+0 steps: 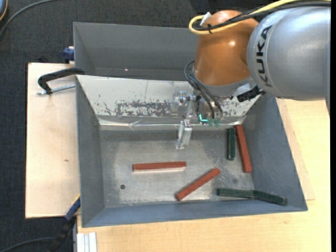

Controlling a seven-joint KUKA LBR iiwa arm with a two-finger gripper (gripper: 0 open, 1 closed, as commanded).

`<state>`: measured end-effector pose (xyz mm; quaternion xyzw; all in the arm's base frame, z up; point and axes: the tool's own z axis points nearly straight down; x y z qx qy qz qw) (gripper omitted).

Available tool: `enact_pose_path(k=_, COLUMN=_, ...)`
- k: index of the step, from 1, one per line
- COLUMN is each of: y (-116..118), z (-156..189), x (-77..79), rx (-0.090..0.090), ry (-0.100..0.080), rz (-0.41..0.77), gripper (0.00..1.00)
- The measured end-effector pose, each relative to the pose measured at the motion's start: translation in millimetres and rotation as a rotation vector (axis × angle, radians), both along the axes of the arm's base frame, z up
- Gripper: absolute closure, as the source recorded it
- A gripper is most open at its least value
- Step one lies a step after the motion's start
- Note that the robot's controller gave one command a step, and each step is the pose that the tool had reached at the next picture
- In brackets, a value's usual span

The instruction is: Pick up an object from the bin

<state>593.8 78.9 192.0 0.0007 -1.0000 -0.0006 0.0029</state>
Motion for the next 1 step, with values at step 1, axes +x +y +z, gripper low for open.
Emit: enact_pose_path(k=1, y=84.3, z=-126.2, x=-58.2, rx=0.000, ry=0.004, rz=-0.057, gripper=0.00)
